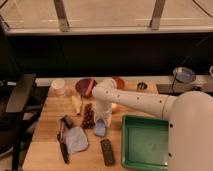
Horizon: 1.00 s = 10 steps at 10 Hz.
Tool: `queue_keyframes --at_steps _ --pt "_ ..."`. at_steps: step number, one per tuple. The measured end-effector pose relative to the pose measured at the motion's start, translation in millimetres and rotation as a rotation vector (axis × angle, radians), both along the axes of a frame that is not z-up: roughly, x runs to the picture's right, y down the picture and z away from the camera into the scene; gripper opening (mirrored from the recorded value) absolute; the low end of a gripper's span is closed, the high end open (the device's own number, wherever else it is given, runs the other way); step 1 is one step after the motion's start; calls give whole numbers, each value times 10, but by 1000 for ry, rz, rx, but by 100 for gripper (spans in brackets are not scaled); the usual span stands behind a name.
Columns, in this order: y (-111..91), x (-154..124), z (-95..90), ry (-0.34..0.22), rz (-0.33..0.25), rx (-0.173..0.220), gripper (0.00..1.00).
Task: Wipe table surface with sponge
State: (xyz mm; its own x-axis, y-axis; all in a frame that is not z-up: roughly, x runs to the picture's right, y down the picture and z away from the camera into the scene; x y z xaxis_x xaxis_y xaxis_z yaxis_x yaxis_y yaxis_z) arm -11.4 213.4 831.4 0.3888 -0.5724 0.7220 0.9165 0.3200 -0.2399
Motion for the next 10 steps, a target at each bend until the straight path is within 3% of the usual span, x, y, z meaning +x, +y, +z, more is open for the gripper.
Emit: queue_keyframes --at_steps 3,5,6,8,10 --pt "117 331 -34 51 11 -16 0" --pt "-13 501 31 84 28 -12 0" --pt "-174 562 106 98 33 -3 0" --pt "-407 507 228 99 24 12 0" --pt "-500 241 302 69 -5 19 0"
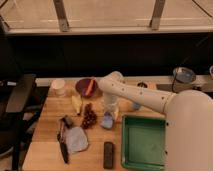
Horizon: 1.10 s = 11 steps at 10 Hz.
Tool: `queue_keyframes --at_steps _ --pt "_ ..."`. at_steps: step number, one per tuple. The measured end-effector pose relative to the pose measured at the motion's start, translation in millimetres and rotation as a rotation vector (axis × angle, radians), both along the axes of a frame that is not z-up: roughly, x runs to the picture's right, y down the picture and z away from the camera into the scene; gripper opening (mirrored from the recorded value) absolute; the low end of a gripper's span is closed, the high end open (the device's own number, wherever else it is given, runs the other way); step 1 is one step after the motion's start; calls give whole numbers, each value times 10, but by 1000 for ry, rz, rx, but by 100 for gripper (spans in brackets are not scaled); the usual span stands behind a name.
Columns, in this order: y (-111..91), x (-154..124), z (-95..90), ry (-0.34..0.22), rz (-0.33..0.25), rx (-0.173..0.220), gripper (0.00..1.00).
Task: Wipe table surface with sponge
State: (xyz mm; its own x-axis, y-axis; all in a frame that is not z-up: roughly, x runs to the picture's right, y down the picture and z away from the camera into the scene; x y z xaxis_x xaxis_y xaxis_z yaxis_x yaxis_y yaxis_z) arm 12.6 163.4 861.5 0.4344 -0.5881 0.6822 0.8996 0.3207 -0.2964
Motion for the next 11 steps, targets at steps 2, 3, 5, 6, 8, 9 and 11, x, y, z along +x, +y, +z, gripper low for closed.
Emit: queue_keyframes --at_steps 2,3,5,6,8,9,11 --pt "83 -293 -18 -43 -35 -7 0" --pt "163 -399 -48 -64 -44 -9 0" --pt "374 -448 -168 -87 -53 -22 0" --pt "487 -413 -225 -90 -52 -29 0" --pt "574 -188 -292 -70 -35 -32 0" --pt "561 -41 -319 -52 -22 -28 0" --pt "395 245 -334 -7 -8 -5 0"
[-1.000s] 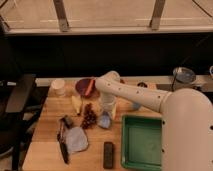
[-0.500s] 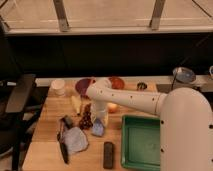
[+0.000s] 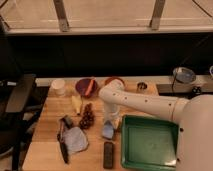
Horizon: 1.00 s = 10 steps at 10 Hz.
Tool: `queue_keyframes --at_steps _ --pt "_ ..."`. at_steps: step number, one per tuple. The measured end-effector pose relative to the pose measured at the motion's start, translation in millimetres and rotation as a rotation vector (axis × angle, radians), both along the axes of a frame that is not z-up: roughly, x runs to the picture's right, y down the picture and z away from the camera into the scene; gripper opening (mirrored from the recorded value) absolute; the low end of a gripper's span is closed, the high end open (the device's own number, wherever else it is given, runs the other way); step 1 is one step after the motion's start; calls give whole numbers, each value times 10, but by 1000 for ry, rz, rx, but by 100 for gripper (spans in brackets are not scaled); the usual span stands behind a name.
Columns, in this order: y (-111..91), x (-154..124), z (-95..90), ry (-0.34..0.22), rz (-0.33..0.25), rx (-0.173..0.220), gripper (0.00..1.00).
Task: Wipe table surface with sponge
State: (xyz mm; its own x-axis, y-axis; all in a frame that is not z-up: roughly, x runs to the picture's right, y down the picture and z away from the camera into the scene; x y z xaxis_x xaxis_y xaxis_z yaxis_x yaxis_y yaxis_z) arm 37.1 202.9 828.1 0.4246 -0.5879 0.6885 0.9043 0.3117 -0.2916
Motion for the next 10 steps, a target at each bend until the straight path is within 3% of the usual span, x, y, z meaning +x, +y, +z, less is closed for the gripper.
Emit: queue_keyframes --at_steps 3,5,7,10 --pt "-219 32 100 7 -5 22 0" --pt "-248 -219 155 -21 -18 23 0" --pt "-187 -547 183 -64 -22 21 0" --pt "34 -675 97 -85 -18 0 0"
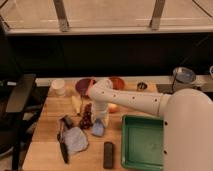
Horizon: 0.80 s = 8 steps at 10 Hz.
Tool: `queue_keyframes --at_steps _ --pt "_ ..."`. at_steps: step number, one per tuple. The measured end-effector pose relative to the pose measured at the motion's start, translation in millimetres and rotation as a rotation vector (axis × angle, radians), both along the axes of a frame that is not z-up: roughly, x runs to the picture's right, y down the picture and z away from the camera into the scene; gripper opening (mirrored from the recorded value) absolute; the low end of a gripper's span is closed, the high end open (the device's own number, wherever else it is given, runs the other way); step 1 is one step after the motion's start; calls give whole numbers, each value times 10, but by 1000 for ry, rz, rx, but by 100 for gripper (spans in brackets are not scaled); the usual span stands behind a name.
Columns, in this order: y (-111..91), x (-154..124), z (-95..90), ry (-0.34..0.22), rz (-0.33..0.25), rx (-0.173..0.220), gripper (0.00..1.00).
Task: Wipe table surface with sponge
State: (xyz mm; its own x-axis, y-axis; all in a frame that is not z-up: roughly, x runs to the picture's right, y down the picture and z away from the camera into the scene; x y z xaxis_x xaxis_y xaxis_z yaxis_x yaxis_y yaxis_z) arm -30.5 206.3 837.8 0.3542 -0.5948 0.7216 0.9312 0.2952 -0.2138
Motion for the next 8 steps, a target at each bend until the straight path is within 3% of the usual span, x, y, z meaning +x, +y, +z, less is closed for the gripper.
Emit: queue_keyframes --at_steps 4,6,8 --pt "153 466 -59 58 45 -20 0" --pt "74 661 -6 105 38 -19 0" --pt "-56 642 76 115 12 -10 0"
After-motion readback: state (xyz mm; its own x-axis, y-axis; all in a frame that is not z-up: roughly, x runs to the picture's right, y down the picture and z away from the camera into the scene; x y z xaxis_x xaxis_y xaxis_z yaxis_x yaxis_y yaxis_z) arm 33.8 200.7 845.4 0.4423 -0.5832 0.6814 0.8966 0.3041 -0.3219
